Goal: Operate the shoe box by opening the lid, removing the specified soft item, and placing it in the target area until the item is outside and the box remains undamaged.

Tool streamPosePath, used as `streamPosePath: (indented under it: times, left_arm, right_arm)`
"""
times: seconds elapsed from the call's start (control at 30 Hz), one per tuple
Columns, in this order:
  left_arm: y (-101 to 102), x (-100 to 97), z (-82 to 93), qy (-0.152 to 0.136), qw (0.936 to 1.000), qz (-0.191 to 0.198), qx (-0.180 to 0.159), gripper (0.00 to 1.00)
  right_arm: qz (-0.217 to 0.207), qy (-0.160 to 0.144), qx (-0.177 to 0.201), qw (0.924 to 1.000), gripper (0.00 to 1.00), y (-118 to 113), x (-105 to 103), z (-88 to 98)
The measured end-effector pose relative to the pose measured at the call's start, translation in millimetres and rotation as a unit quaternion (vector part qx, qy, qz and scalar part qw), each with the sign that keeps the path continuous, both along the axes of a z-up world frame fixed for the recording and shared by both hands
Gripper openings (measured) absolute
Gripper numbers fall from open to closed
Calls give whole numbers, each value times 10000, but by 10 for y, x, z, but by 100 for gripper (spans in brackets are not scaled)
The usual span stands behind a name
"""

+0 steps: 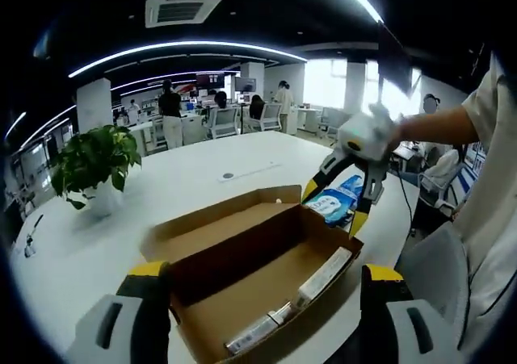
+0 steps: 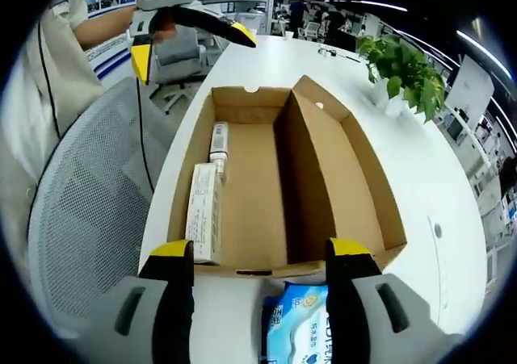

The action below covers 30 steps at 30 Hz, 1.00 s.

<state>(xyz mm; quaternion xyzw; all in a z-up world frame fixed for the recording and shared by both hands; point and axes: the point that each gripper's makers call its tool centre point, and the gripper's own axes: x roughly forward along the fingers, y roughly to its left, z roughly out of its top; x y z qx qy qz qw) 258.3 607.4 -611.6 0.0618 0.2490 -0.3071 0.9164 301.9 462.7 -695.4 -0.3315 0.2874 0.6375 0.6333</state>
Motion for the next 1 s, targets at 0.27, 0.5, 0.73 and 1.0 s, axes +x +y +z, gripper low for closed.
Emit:
streamPosePath:
  times: [0.27, 0.5, 0.73, 1.0]
  left_arm:
    - [21, -33, -5, 31, 10000, 58, -10, 100]
    - [47, -75, -39, 72, 9999, 104, -23, 100]
    - [130, -113, -61, 76, 9997, 226, -40, 100]
    - [187, -165, -92, 104, 9992, 371, -62, 100]
  right_arm:
    - [326, 183, -208, 9991, 63, 99, -122, -126]
    - [540, 295, -449, 9971, 63, 130, -200, -261]
    - [591, 329, -575, 9961, 58, 209, -248, -367]
    - [581, 376, -640, 9955, 49, 260, -298, -425]
